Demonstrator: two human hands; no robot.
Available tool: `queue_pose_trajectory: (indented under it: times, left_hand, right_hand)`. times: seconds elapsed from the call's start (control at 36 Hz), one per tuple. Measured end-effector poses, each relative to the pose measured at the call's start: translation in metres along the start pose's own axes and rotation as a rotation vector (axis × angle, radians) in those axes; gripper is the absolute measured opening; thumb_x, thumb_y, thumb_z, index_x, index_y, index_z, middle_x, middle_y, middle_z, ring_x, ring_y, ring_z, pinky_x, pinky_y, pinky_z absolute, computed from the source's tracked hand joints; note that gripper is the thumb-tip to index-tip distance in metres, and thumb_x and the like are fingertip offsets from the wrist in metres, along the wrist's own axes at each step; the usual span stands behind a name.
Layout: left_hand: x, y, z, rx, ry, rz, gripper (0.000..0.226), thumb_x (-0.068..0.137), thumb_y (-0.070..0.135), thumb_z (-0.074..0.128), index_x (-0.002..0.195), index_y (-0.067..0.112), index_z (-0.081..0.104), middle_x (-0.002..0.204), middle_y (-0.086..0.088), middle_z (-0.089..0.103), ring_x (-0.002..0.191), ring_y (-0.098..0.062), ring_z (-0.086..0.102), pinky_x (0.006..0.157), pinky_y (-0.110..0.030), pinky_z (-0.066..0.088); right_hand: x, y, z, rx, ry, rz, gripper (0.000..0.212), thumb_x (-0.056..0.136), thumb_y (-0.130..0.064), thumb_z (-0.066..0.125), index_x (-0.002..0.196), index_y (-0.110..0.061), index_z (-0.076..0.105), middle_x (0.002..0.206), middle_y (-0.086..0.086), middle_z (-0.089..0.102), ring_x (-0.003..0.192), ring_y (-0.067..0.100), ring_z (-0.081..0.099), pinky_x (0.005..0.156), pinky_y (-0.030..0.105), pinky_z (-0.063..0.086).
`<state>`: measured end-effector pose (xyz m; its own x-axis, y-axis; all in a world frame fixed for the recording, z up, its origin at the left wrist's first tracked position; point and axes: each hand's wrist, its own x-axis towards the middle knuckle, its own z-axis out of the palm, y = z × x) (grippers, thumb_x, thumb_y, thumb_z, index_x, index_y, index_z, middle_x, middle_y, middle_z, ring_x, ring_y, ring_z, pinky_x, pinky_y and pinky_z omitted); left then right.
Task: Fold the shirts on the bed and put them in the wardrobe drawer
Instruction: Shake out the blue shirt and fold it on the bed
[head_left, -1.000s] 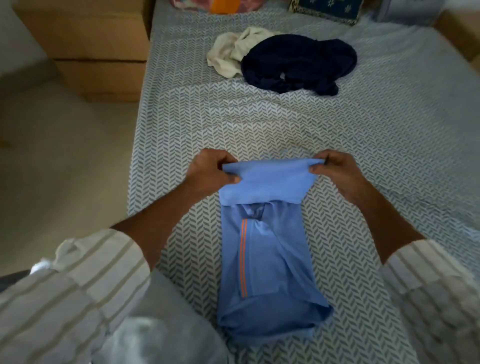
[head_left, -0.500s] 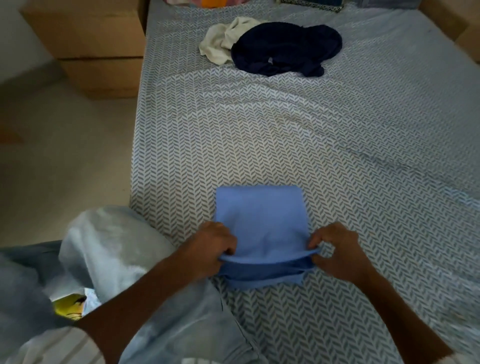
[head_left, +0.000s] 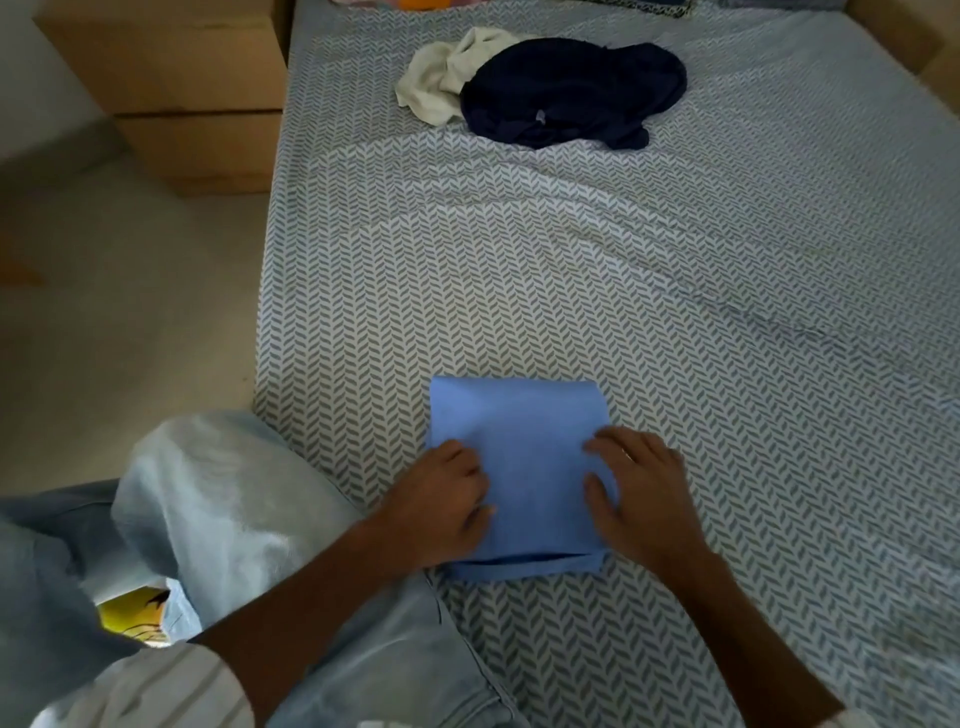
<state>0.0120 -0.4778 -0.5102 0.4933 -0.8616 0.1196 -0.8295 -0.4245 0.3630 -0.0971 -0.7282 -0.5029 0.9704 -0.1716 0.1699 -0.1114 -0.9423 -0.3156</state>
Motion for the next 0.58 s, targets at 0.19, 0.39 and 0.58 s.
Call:
queue_pose_trajectory:
  times: [0.19, 0.39, 0.58]
  left_hand:
    - [0.026, -0.002, 0.022, 0.079, -0.269, -0.178, 0.061, 0.076, 0.046, 0.059, 0.125, 0.01, 0.053, 0.126, -0.016, 0.051, 0.105, -0.032, 0.05, 0.09, -0.049, 0.05]
    - [0.03, -0.006, 0.017, -0.001, -0.247, -0.237, 0.068, 0.083, 0.046, 0.063, 0.136, 0.006, 0.05, 0.14, -0.016, 0.044, 0.12, -0.034, 0.046, 0.102, -0.047, 0.043]
    - [0.036, -0.027, 0.012, -0.144, 0.085, -0.642, 0.058, 0.083, 0.04, 0.049, 0.122, -0.001, 0.062, 0.12, -0.024, 0.06, 0.11, -0.045, 0.056, 0.101, -0.049, 0.041]
  right_hand:
    - [0.05, -0.031, 0.06, 0.003, -0.287, -0.103, 0.062, 0.105, -0.045, 0.02, 0.157, -0.013, 0.029, 0.164, 0.009, 0.027, 0.151, 0.028, 0.026, 0.117, 0.051, 0.032]
    - [0.056, -0.014, 0.075, -0.094, -0.36, -0.014, 0.074, 0.098, -0.067, 0.004, 0.161, -0.029, 0.0, 0.169, -0.005, 0.004, 0.155, 0.012, 0.003, 0.124, 0.049, 0.004]
    - [0.071, -0.001, 0.058, 0.182, -0.283, 0.373, 0.09, 0.087, -0.071, 0.026, 0.16, -0.02, 0.014, 0.167, 0.006, 0.015, 0.152, 0.025, 0.019, 0.12, 0.054, 0.02]
